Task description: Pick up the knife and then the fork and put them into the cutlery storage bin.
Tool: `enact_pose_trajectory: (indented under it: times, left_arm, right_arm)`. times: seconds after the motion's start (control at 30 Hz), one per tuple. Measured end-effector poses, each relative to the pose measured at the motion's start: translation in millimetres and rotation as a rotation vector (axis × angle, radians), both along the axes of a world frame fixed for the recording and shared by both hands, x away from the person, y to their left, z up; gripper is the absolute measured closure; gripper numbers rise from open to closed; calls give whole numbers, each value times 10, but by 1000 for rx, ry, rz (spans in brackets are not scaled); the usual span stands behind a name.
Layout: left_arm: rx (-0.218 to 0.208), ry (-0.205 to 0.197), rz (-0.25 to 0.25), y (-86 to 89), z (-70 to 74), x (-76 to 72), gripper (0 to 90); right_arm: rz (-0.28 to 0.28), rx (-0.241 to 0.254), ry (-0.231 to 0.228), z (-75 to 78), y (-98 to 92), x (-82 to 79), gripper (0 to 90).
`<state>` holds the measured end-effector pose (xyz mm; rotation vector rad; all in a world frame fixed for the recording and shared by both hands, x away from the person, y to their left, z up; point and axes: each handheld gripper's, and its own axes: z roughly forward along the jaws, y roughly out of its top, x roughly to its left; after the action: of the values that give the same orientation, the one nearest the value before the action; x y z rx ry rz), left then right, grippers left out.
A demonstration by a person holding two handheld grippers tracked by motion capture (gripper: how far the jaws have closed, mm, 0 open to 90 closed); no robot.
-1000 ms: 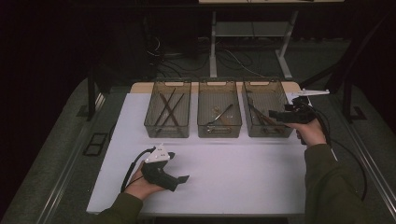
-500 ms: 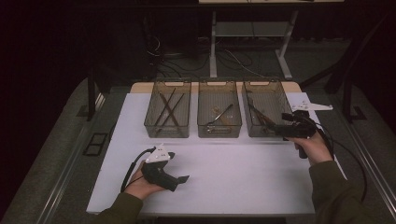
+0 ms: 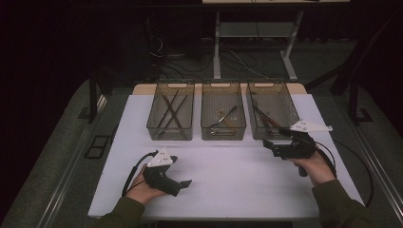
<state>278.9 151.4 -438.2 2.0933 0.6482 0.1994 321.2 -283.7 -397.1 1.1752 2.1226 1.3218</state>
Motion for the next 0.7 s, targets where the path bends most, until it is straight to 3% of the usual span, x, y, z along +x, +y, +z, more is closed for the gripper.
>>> enact_pose_trajectory:
  times: [0.33, 0.7]
  left_arm:
    - [-3, -4, -7, 5, 18, -22, 0]
    - [1, -3, -15, -3, 15, -27, 0]
  right_arm:
    - [25, 19, 3, -224, -32, -290, 162]
    - [86, -34, 52, -432, -15, -551, 162]
